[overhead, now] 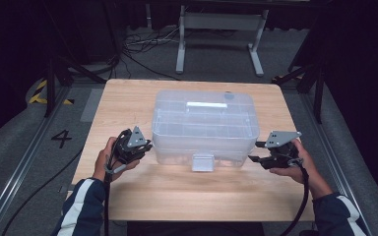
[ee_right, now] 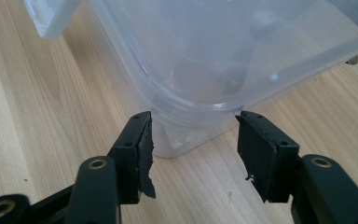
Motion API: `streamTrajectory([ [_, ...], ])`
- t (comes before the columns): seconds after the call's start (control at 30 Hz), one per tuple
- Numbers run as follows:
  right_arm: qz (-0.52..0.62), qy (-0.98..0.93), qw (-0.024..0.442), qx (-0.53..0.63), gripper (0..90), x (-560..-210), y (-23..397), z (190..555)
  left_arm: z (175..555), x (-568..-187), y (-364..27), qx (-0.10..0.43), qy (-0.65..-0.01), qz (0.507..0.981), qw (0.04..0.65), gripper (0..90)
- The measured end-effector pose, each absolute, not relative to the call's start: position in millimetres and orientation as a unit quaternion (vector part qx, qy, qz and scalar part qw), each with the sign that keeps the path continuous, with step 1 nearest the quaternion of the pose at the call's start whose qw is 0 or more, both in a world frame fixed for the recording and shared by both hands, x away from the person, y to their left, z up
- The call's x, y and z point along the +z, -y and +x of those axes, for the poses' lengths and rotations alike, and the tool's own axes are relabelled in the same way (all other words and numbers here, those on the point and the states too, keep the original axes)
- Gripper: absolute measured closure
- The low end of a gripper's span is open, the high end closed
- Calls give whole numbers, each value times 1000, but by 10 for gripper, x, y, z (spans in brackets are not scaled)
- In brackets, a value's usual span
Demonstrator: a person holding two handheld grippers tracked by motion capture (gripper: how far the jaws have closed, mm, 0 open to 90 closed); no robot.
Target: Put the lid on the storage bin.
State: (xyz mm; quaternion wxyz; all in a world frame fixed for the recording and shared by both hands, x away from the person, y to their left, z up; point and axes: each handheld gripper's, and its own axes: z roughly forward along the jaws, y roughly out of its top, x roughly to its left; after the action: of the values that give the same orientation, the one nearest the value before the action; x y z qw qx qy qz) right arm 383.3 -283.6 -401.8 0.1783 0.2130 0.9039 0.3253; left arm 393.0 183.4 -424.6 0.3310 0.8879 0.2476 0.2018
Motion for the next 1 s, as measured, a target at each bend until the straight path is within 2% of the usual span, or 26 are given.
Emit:
streamTrajectory([
  [0.3, 201, -911, 193, 303, 470, -3993, 2833, 3797, 3848, -4221, -1921, 202, -246, 889, 329, 685],
  [0.43, 197, -913, 207, 290, 463, -3973, 2857, 3748, 3788, -4245, -1967, 212, -245, 897, 299, 646],
  [0.6, 193, -916, 220, 275, 459, -3967, 2909, 3718, 3722, -4269, -2041, 218, -251, 898, 290, 575],
  [1.0, 206, -918, 220, 258, 445, -4075, 3056, 3649, 3594, -4376, -2189, 222, -257, 903, 262, 434],
])
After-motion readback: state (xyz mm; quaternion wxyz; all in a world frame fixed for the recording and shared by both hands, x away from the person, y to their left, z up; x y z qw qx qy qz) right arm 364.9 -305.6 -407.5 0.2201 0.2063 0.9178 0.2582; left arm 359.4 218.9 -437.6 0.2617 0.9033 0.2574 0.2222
